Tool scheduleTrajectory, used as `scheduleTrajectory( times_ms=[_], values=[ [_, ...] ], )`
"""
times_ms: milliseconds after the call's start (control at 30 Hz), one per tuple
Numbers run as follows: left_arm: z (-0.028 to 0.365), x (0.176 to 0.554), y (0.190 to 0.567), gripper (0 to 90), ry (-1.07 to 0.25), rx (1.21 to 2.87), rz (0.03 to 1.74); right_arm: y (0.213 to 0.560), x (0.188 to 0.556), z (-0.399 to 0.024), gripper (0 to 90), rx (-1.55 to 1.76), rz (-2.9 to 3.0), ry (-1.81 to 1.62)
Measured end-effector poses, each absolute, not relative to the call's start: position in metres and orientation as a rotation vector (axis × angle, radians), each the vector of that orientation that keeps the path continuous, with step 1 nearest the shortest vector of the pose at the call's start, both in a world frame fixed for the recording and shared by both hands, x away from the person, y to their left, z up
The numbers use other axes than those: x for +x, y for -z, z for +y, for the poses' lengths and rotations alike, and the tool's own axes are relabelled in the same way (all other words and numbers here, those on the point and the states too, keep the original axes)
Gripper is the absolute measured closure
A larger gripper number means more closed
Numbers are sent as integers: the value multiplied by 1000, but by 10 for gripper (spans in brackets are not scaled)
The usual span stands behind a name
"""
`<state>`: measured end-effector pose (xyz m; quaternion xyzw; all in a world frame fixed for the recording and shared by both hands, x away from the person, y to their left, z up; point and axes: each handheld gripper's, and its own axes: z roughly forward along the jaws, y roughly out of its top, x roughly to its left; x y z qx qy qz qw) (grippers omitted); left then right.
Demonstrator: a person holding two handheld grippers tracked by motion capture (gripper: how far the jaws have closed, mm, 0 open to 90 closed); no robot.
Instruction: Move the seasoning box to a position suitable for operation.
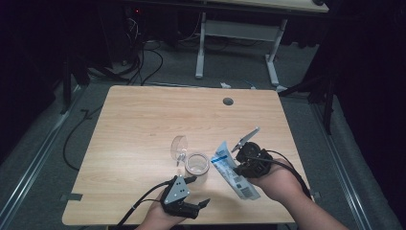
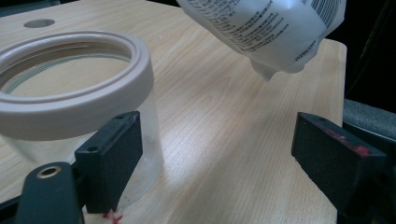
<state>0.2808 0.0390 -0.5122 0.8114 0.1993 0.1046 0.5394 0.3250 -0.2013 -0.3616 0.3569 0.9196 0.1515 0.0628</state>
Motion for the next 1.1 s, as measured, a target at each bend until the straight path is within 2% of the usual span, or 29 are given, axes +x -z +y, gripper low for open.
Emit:
scheduleTrajectory(
  times_ms=[733,1100],
  values=[
    [-4,276,513,155,-215,1947,393,352,322,-174,897,1028,2797,-505],
    [-12,279,513,149,-208,1920,418,345,321,-165,897,1019,2798,-545]
  ],
)
